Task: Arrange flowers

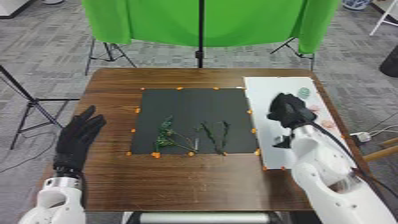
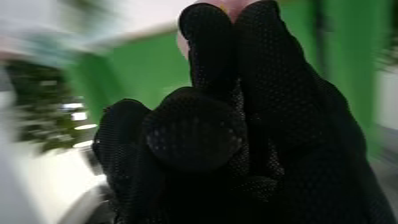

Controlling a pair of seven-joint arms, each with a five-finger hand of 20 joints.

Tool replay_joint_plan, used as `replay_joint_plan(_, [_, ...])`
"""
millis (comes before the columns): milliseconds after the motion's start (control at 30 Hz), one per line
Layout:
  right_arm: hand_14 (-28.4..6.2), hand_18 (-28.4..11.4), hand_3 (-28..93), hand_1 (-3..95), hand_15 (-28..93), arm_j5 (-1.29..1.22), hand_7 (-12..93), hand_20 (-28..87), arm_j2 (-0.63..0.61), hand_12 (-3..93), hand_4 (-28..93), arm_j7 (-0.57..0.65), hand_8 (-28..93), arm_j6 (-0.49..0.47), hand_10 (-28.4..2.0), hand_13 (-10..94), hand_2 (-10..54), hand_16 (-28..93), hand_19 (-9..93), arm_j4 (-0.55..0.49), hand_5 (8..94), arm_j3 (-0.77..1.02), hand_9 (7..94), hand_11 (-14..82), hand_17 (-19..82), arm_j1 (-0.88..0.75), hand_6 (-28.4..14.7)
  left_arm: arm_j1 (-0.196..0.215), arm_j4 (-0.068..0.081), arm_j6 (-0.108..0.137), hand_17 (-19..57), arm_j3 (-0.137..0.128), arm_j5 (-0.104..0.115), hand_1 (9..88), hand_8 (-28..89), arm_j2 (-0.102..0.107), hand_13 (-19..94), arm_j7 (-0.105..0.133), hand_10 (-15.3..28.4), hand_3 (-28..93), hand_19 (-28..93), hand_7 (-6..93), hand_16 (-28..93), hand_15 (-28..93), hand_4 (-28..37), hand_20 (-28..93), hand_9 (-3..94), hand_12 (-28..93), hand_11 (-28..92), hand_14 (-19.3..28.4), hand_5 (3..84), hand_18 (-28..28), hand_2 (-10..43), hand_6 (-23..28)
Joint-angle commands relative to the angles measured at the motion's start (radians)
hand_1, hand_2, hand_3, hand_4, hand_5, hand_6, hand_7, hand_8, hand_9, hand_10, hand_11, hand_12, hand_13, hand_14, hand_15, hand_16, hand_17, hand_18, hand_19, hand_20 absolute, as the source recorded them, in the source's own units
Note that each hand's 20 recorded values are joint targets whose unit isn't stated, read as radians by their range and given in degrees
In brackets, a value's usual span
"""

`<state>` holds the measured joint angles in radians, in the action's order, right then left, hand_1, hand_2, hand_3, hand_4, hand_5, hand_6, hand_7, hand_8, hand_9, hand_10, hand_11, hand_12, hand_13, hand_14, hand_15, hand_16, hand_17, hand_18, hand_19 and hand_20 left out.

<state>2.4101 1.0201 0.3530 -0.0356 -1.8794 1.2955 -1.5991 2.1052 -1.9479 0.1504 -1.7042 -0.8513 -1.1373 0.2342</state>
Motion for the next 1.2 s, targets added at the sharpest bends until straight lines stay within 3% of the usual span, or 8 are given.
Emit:
replay_joint_plan(33, [-0.5,-8.5,41,71.8,59,-0.088,20,51,0.207,42.1,-6,-0.169,13,-0.068,-9.3,92,-9.5,36,93,0.052,80.7,-0.283,91.9,9.7,67,0.452,-2.0,0.035,-0.012,0.022,8.0,-0.031,0.023,19.8,-4,-0.014,34,0.017,14.1,65,2,3.8,6,9,-24.5,19,42.4,15,14,16.4,42.2,12.2,-3.9,6.4])
replay_joint_plan(267, [-0.5,-8.4,48,68.6,60,-0.009,20,53,0.424,42.6,-10,-0.258,13,-0.2,-9.1,92,-9.5,36,93,0.208,80.5,-0.42,91.9,9.6,68,0.466,-1.6,0.008,-0.002,0.009,7.5,0.005,0.019,17.1,-4,-0.009,34,0.019,14.1,66,2,4.1,6,9,-27.5,19,42.6,15,14,16.5,42.7,12.0,-2.3,6.4])
replay_joint_plan(300, [-0.4,-8.4,48,68.3,60,0.002,20,53,0.448,42.6,-11,-0.265,13,-0.239,-9.0,92,-9.5,36,93,0.221,80.3,-0.422,91.9,9.6,68,0.455,-1.5,0.001,0.001,0.009,7.5,0.014,0.019,17.1,-4,-0.006,34,0.021,14.1,66,2,4.1,6,9,-27.7,19,42.6,15,14,16.4,42.7,12.0,-2.3,6.4])
replay_joint_plan(333, [-0.5,-8.4,49,68.3,60,0.011,20,53,0.486,42.6,-11,-0.293,13,-0.254,-9.0,92,-9.5,36,93,0.272,80.1,-0.414,91.8,9.6,68,0.462,-1.5,-0.03,0.018,0.01,7.4,0.02,0.02,17.1,-4,-0.007,34,0.005,14.1,66,2,4.1,6,9,-27.9,19,42.6,15,14,16.5,42.7,12.0,-2.2,6.4])
replay_joint_plan(367, [-0.4,-8.3,49,68.3,60,0.025,20,53,0.486,42.6,-12,-0.285,13,-0.248,-8.9,92,-9.5,36,93,0.265,79.8,-0.438,91.7,9.5,68,0.448,-1.4,-0.009,0.004,0.011,7.4,0.02,0.021,17.1,-4,-0.005,34,0.016,14.1,66,2,4.1,6,9,-28.0,19,42.6,15,14,16.4,42.8,11.9,-2.2,6.4])
replay_joint_plan(467, [-0.5,-8.5,53,66.2,60,0.092,21,54,0.526,42.2,-14,-0.327,12,-0.288,-8.7,92,-9.5,36,93,0.304,79.0,-0.451,91.6,9.5,68,0.433,-1.2,-0.002,-0.002,0.01,7.3,0.023,0.021,16.9,-4,-0.004,34,0.02,14.0,66,2,4.1,6,9,-28.2,19,42.4,15,14,16.5,42.7,11.9,-2.2,6.4])
replay_joint_plan(867, [-0.6,-8.7,58,63.1,61,0.355,22,54,0.63,43.0,-18,-0.423,12,-0.329,-8.4,91,-9.5,36,93,0.413,76.6,-0.419,89.4,9.2,67,0.4,-0.4,-0.027,0.004,-0.003,6.9,0.043,0.016,16.8,-4,0.006,33,0.001,13.6,65,2,3.7,6,9,-28.3,19,42.1,15,13,16.1,42.3,11.8,-1.7,6.4])
replay_joint_plan(1200, [-1.0,-9.0,50,61.0,62,0.459,20,55,0.631,44.4,-14,-0.45,8,-0.376,-8.1,90,-9.5,36,93,0.437,70.0,-0.387,88.9,9.2,66,0.382,1.3,-0.023,0.005,-0.019,6.7,0.036,0.012,16.6,-4,0.001,34,-0.01,14.6,65,2,4.8,6,10,-28.3,19,44.1,15,15,16.7,43.7,12.0,-2.1,6.6])
